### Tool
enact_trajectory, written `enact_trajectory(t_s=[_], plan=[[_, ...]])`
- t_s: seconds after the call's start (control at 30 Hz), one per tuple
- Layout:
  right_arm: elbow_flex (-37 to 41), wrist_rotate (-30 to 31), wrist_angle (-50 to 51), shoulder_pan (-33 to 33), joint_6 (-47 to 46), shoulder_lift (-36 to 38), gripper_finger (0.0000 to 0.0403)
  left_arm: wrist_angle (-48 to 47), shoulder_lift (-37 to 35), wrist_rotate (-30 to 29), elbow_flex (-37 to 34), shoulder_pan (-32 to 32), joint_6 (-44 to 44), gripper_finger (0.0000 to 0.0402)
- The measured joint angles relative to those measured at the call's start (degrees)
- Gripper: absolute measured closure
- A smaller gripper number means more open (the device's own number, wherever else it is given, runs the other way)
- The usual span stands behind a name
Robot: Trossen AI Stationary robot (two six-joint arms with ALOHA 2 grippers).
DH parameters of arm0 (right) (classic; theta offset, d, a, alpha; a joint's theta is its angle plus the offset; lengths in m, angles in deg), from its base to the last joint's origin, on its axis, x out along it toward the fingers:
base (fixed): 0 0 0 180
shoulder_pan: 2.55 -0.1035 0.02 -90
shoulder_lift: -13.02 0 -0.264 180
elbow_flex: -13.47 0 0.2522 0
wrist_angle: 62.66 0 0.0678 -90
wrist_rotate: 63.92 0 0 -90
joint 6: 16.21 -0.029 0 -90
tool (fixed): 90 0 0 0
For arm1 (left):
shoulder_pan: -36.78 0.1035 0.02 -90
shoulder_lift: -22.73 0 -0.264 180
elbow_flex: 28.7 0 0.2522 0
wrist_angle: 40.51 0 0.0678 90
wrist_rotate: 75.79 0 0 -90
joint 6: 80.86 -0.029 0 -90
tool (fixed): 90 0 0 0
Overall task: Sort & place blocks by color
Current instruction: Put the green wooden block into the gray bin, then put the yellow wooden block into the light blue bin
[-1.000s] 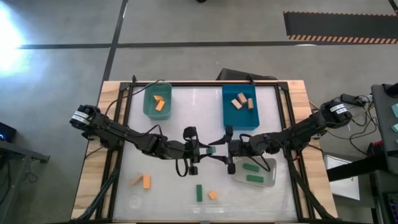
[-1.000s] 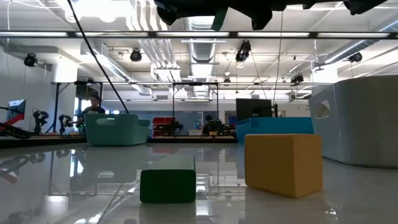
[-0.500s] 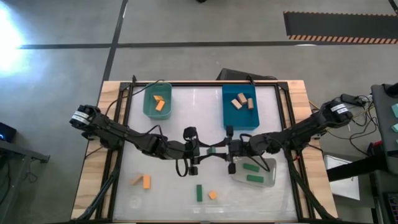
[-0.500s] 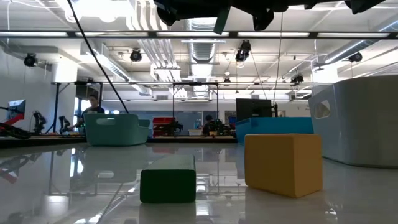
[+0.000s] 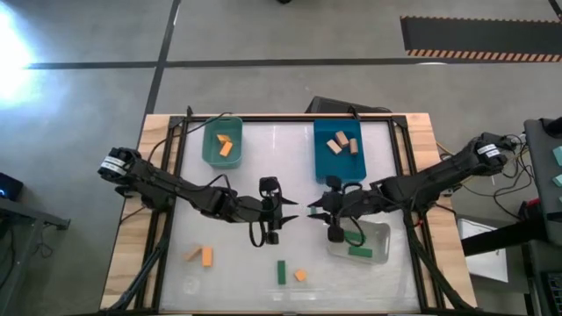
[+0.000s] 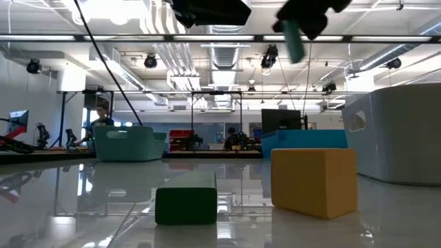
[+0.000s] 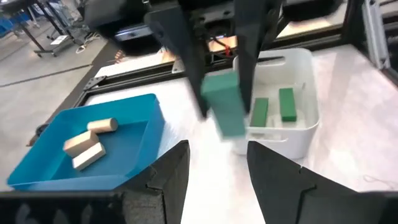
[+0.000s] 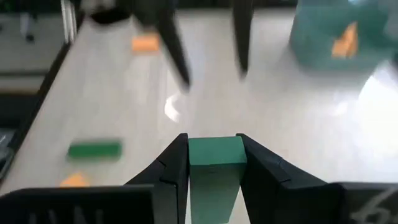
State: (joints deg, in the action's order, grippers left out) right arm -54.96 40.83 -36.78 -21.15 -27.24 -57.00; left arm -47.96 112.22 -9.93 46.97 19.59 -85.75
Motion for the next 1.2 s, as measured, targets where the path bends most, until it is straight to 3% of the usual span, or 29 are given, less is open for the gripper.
enact_trajectory(t_s=[0.2, 0.33, 0.67, 1.03, 1.2], plan=[[-8.55, -5.26, 26.43, 0.12, -12.18, -0.95, 0.0312, -3.03, -2.47, 0.02, -0.06, 1.88, -4.08, 0.0255], [-9.87, -10.52, 36.19, 0.11, -20.91, -0.87, 0.0312, -4.40, -4.44, 0.00, -0.47, 3.71, -7.19, 0.0255], [0.18, -25.85, 37.02, -0.65, -33.05, -0.23, 0.0312, -6.94, -9.85, -0.20, -4.54, 9.78, -10.79, 0.0255], [6.63, -26.04, 33.15, -0.51, -34.91, -0.84, 0.0311, -5.28, -12.42, -0.22, -8.96, 13.00, -10.48, 0.0255], [7.08, -25.14, 33.37, -0.51, -34.90, -1.47, 0.0243, -5.13, -12.42, -0.20, -8.96, 12.96, -10.39, 0.0255]])
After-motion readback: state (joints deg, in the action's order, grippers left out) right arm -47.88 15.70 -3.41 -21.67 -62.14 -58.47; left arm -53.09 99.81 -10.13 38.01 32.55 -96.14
